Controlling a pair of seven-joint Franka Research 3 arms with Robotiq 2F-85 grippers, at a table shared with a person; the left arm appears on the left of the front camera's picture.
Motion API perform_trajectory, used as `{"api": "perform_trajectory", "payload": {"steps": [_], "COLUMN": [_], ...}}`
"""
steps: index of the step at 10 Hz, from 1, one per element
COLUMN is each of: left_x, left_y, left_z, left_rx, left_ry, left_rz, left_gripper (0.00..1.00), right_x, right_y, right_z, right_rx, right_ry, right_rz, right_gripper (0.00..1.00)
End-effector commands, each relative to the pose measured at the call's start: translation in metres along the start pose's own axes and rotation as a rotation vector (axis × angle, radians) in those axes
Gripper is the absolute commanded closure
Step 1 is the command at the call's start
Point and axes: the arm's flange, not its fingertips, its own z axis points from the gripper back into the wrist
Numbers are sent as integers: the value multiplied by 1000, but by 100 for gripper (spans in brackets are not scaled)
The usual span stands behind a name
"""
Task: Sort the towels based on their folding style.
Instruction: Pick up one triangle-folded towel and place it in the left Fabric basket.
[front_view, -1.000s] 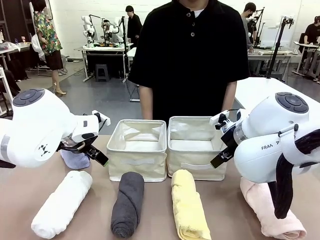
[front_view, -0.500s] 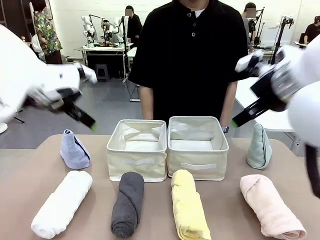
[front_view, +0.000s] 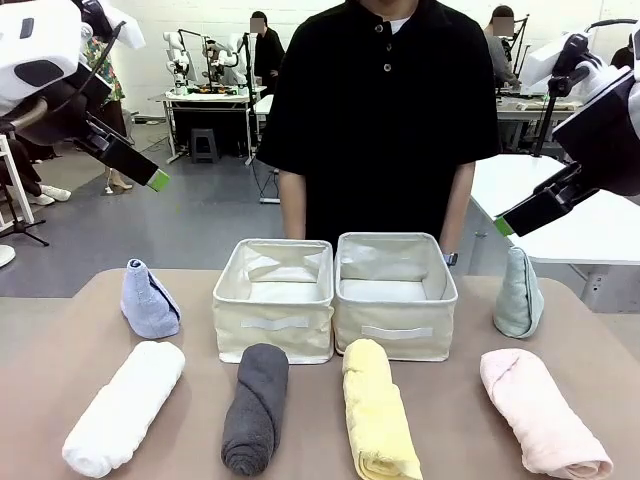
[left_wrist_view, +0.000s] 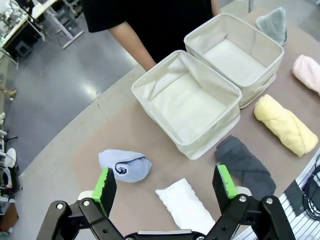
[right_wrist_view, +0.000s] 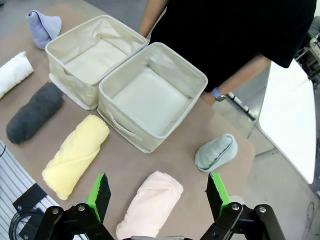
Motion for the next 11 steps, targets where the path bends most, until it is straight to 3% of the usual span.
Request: {"api": "perform_trajectory", "payload": {"steps": [1,3,4,5,7,8,9,10,11], "left_x": [4,4,0,-9,-27,-36,-55,-70,-96], "left_y": [6,6,2,49,123,152,196,218,249], "left_z": [-3,-3,-3,-10,-36,-40,-42,-41,-35], "left_rx": [-9,-9,-3,-309,-664,-835,-894,-864,-853], "left_ry": [4,4,5,49,47,20,-28,-51,-136], "left_rz": [1,1,5,72,127,109,162,189,220], "left_gripper": [0,0,0,0,0,0,0,0,0], "right_x": [2,0,-4,-16,-53,-78,-108,-127,-156], "right_y": [-6,-2,-44,-103,-200,-235,-264,-276,-289], "right_z": [-10,-3,-1,-4,-37,-50,-58,-60,-59], "right_rx": [7,5,272,635,947,998,1013,1023,1013], "right_ry": [-2,5,80,16,-80,-135,-190,-209,-234], "right_rz": [-9,-6,-4,-106,-377,-498,-591,-618,-625], "right_gripper": [0,0,0,0,0,0,0,0,0]}}
